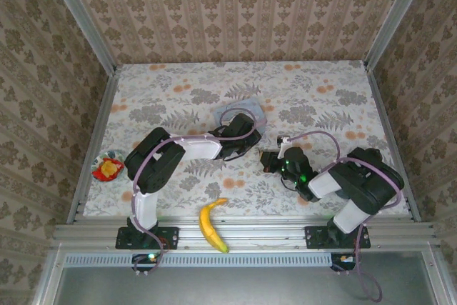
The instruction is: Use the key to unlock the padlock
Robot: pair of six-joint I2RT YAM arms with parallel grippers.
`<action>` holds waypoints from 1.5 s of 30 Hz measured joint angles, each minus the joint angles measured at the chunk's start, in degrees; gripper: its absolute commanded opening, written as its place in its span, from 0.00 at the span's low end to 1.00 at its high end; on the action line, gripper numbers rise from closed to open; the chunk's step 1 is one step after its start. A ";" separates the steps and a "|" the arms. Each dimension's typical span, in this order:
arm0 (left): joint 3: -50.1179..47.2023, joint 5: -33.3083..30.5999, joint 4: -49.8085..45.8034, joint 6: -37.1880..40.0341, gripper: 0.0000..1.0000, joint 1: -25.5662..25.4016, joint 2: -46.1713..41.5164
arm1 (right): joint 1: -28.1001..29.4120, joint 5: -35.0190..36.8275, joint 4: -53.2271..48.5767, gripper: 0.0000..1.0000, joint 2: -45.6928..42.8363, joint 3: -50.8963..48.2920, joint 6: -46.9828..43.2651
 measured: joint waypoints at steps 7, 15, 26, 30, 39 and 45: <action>-0.28 0.28 0.57 -0.04 0.00 0.11 -0.11 | -0.02 0.50 5.03 0.00 4.57 0.98 0.02; -0.83 0.50 1.46 -0.02 0.00 0.11 -0.33 | -0.17 0.68 8.15 0.00 5.86 0.96 0.02; -0.83 0.90 1.46 -0.04 0.00 0.24 -0.35 | -0.90 0.70 8.52 0.00 6.01 0.96 -0.07; -0.83 1.42 1.44 -0.07 0.00 0.44 -0.44 | -1.14 0.68 8.57 0.00 6.01 0.96 -0.42; -0.83 1.68 1.49 -0.04 0.00 0.48 -0.44 | -1.25 0.42 8.76 0.00 6.01 0.96 -1.25; -0.83 1.86 1.75 -0.24 0.00 0.52 -0.44 | -1.29 0.39 9.68 0.00 6.12 0.96 -1.29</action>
